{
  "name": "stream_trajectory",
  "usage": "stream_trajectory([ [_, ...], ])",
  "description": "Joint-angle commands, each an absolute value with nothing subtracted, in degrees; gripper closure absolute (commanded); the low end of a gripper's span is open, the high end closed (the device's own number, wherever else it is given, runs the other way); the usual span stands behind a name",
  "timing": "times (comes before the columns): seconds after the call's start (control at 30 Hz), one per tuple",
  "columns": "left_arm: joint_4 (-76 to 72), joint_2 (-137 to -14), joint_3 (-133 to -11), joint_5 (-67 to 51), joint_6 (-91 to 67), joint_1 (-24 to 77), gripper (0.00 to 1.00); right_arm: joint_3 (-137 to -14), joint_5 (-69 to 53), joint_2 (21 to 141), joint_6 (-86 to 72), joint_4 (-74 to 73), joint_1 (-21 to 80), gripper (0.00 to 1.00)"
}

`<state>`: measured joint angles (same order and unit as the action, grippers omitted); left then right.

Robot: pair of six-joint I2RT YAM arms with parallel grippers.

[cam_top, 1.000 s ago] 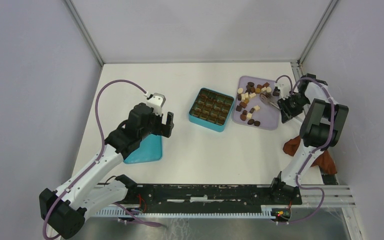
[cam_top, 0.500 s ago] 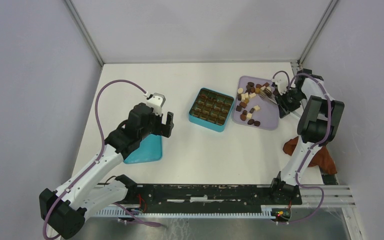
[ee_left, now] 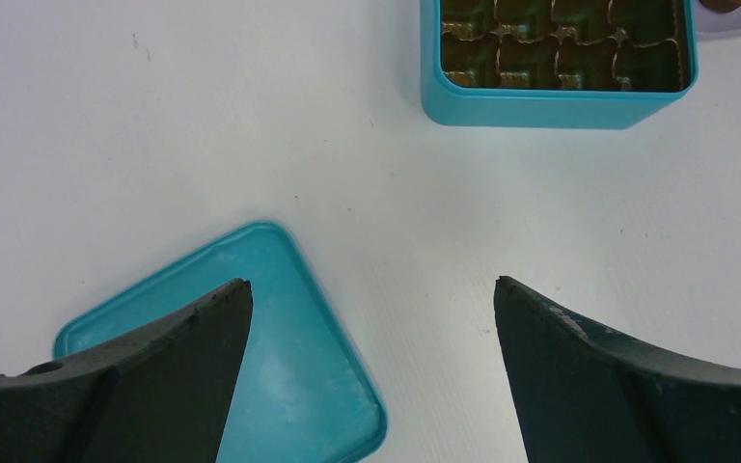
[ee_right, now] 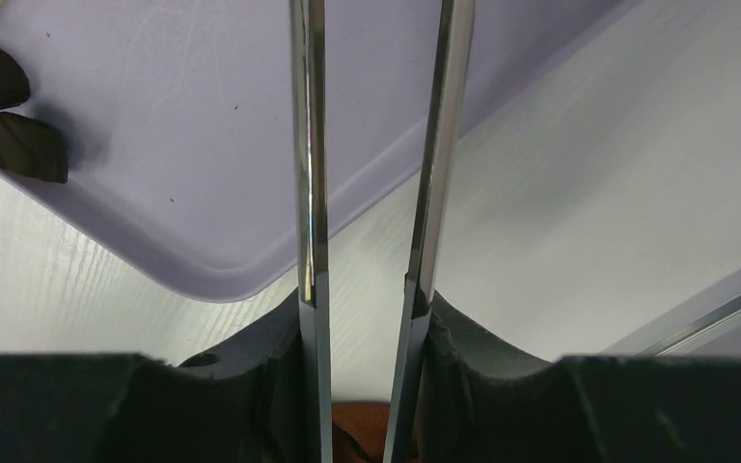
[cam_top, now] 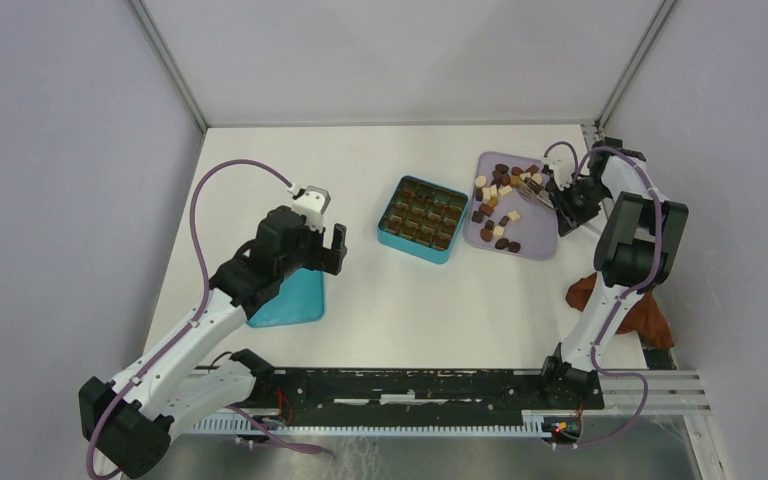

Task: Pack the chocolate
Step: Pick up the fake chocolate from the plate.

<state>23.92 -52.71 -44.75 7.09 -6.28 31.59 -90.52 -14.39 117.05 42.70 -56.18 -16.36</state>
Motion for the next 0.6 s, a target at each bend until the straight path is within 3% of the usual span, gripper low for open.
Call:
stream_trajectory([
  [0.0,22.59,-51.88,-44.74,6.6,-4.54,31.2,0.0,-89.52,-14.93,112.41,42.71,-55.87,-16.6,1.0],
  [0.57,22.59,-51.42,-44.47,6.75,-4.73,31.21,0.0,-86.25,-16.24,109.18,43.85,-55.34,-16.7,1.0],
])
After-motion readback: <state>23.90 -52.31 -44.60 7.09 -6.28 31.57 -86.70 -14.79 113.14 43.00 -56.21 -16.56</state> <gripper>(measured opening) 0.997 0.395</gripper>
